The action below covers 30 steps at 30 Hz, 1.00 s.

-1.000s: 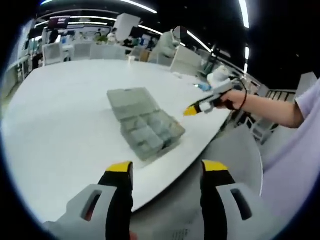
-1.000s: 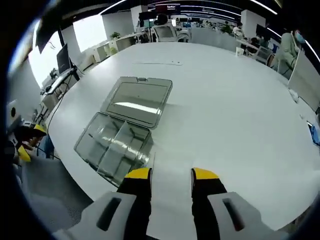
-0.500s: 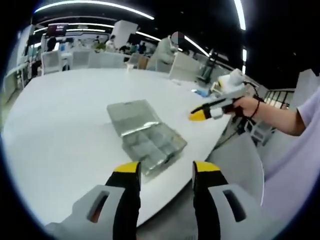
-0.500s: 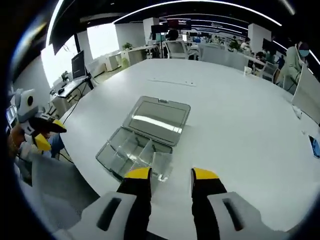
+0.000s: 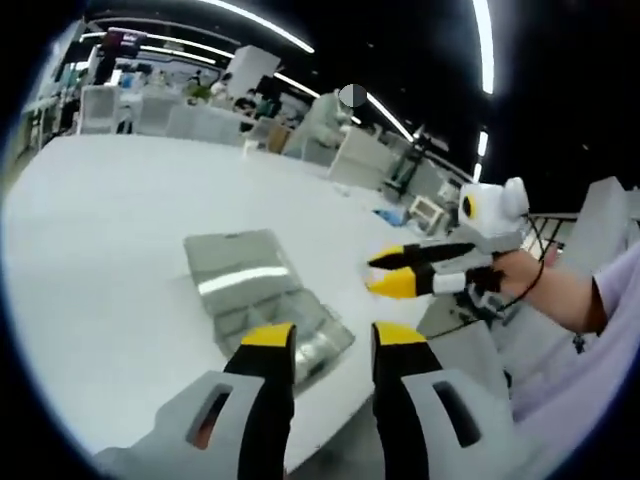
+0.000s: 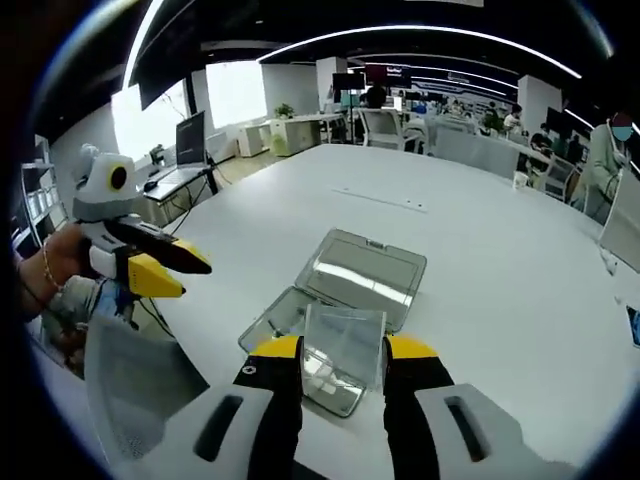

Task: Insert the divider into the dual guide fixture by aligning both edges with the guide slots and pushing it downward to the bottom, including one-sided entry, uneven engagement, binding, and posture correction.

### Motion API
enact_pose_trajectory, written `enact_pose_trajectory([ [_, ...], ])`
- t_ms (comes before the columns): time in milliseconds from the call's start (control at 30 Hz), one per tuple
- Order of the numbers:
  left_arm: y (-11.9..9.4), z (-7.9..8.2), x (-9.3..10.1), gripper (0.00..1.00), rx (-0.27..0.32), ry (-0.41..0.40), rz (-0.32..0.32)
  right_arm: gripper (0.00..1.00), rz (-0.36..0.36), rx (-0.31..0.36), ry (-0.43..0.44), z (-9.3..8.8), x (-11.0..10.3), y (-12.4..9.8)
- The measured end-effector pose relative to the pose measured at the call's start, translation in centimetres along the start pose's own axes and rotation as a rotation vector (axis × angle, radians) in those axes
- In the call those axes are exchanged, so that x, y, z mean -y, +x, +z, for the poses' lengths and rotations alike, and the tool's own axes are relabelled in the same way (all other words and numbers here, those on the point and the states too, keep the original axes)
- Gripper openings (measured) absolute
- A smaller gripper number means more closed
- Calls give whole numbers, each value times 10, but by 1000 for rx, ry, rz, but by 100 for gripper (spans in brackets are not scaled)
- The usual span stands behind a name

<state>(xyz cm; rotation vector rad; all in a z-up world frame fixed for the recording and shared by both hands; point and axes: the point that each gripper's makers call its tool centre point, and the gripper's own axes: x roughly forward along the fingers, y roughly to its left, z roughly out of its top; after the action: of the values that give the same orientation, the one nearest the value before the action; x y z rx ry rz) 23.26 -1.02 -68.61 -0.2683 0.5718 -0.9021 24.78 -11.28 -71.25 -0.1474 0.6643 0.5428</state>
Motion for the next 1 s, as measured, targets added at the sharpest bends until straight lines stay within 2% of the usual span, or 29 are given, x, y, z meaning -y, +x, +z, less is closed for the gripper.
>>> enact_pose_trajectory([
  [167, 12, 9, 7, 21, -9, 15, -18, 27, 16, 24, -21, 12, -10, 2],
  [333, 20, 10, 7, 16, -22, 12, -22, 27, 35, 45, -27, 19, -18, 2],
  [700, 26, 9, 11, 13, -33, -40, -51, 27, 88, 63, -65, 23, -45, 7],
  [1000, 27, 10, 12, 9, -39, -88, -56, 27, 110, 79, -85, 25, -54, 6],
])
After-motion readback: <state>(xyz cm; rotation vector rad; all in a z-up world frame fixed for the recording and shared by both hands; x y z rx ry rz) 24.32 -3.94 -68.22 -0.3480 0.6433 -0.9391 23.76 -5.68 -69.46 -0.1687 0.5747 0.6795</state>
